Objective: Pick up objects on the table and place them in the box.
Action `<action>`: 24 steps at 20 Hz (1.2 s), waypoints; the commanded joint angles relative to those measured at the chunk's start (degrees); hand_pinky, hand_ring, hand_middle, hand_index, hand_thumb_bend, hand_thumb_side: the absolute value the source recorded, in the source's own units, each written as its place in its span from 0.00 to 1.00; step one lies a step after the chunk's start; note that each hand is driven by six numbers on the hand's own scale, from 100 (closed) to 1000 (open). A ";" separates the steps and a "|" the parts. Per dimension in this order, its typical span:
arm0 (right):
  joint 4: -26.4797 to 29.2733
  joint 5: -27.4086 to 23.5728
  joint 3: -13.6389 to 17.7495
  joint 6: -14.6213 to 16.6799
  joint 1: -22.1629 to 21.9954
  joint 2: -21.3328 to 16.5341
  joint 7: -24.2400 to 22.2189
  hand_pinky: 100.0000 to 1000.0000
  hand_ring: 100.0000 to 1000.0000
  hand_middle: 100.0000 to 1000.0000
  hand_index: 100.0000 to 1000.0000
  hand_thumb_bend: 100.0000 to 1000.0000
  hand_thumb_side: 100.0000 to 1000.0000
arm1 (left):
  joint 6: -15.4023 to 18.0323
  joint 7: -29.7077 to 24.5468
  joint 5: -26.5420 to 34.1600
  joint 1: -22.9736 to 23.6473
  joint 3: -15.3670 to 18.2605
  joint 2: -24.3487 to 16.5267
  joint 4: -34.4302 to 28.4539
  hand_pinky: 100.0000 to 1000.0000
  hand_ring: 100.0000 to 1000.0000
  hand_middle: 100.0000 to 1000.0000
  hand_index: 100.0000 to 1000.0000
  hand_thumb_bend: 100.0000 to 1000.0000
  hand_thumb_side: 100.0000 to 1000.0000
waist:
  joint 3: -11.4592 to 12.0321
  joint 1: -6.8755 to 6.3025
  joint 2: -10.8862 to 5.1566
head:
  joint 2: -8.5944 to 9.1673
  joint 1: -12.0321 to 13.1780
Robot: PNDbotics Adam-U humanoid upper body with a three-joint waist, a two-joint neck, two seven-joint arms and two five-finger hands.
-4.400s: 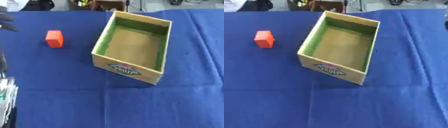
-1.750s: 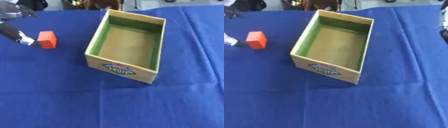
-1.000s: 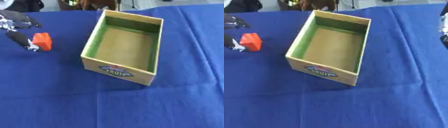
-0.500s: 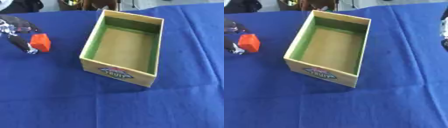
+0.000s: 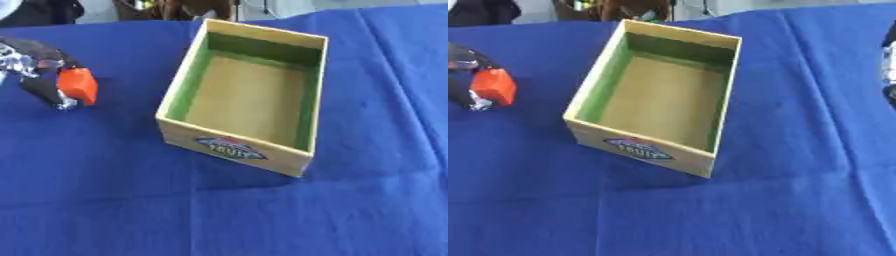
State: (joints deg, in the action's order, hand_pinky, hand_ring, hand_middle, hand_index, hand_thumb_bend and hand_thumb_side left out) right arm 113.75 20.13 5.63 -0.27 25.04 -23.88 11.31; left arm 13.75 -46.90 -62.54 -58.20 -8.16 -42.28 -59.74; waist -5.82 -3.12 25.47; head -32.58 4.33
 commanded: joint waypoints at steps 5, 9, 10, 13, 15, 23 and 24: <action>0.84 0.31 0.41 -0.18 0.42 -0.41 -0.18 0.73 0.61 0.55 0.75 0.00 0.55 | -0.60 0.99 0.67 -1.34 1.24 -1.25 0.31 0.65 0.78 0.75 0.92 0.33 0.55 | 0.00 0.07 -0.99 | 0.50 0.05; 0.84 0.33 0.46 -0.30 0.34 -0.35 -0.16 0.73 0.61 0.55 0.75 0.00 0.55 | -0.70 1.49 1.70 -1.39 1.34 -1.19 0.30 0.58 0.71 0.65 0.84 0.28 0.52 | 0.08 0.08 -0.95 | 0.43 0.00; 0.84 0.36 0.48 -0.35 0.29 -0.32 -0.17 0.73 0.61 0.55 0.75 0.00 0.55 | -0.74 1.78 2.13 -1.38 1.38 -1.20 0.23 0.56 0.69 0.61 0.81 0.26 0.51 | 0.09 0.07 -0.95 | 0.42 -0.04; 0.84 0.44 0.54 -0.55 0.15 -0.18 -0.18 0.73 0.61 0.55 0.75 0.00 0.55 | -1.09 3.65 3.16 -1.31 1.53 -1.35 -0.26 0.50 0.64 0.54 0.71 0.17 0.49 | 0.10 0.08 -0.99 | 0.33 -0.16; 0.84 0.47 0.59 -0.68 0.07 -0.11 -0.16 0.73 0.61 0.55 0.75 0.00 0.55 | -1.51 5.32 3.45 -1.28 1.58 -1.41 -0.49 0.47 0.60 0.48 0.66 0.10 0.49 | 0.16 0.10 -1.03 | 0.24 -0.16; 0.84 0.46 0.74 -1.05 -0.19 0.10 -0.04 0.73 0.61 0.55 0.75 0.00 0.54 | -2.62 11.44 3.57 -1.21 1.53 -1.61 -1.48 0.37 0.50 0.35 0.53 0.00 0.47 | 0.39 0.07 -1.49 | -0.18 -0.25; 0.84 0.41 0.73 -1.07 -0.23 0.13 -0.06 0.73 0.61 0.55 0.75 0.00 0.54 | -2.76 12.26 3.67 -1.27 1.58 -1.62 -1.71 0.35 0.47 0.32 0.50 0.00 0.47 | 0.50 0.07 -1.69 | -0.37 -0.29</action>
State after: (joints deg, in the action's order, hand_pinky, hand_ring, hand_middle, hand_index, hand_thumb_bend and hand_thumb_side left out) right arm 113.75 20.27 5.73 -1.16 24.62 -23.02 11.21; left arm 11.16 -35.79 -59.08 -58.50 -7.49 -42.28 -60.12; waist -5.41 -3.11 25.55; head -32.68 4.15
